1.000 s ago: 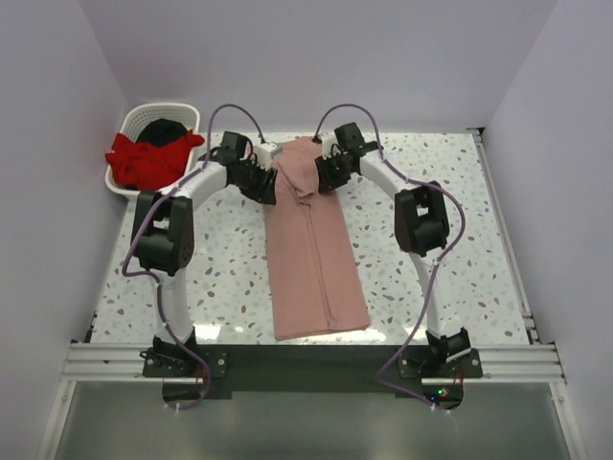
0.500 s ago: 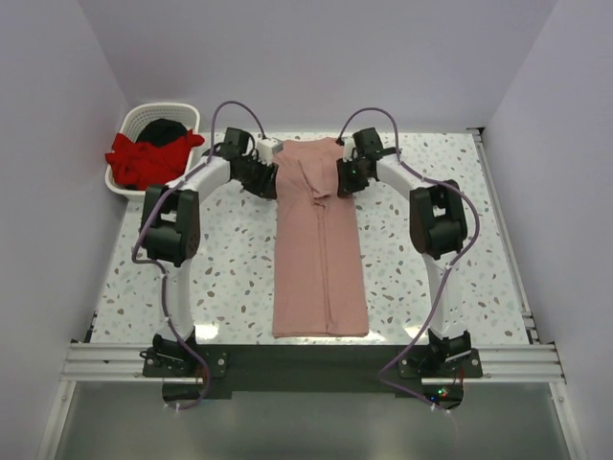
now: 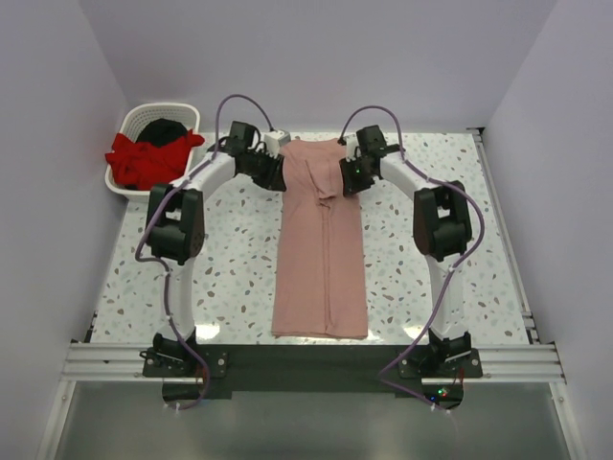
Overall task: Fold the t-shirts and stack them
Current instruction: Fold the tshirt
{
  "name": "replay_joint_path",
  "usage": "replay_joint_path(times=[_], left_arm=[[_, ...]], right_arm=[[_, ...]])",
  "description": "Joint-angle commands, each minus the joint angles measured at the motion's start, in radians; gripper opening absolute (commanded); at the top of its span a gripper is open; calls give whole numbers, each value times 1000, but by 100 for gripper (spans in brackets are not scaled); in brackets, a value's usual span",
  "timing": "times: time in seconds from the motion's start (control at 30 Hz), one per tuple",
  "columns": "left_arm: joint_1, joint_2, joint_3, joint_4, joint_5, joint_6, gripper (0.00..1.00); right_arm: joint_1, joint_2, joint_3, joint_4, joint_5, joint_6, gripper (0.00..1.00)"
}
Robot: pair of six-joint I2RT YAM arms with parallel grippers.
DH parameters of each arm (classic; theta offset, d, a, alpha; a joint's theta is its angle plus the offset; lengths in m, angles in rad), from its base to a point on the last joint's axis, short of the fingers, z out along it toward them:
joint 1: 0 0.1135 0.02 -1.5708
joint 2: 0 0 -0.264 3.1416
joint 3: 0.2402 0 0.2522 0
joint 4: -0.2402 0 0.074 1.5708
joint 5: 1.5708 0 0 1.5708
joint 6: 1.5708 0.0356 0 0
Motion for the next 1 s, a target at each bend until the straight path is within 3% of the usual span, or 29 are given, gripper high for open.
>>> replay_joint_path(times=[0.0, 0.4, 0.77, 0.97], left_arm=[[-26, 45, 62, 46, 39, -46, 29], [-19, 250, 221, 8, -73, -66, 26], [6, 359, 399, 7, -139, -87, 25], [12, 332, 398, 49, -118, -107, 34]], right_arm=[[0, -57, 70, -24, 0, -66, 26], [-3, 148, 223, -73, 95, -138, 23], [-3, 325, 506, -77, 229, -141, 23], [-5, 294, 506, -17, 252, -144, 34]])
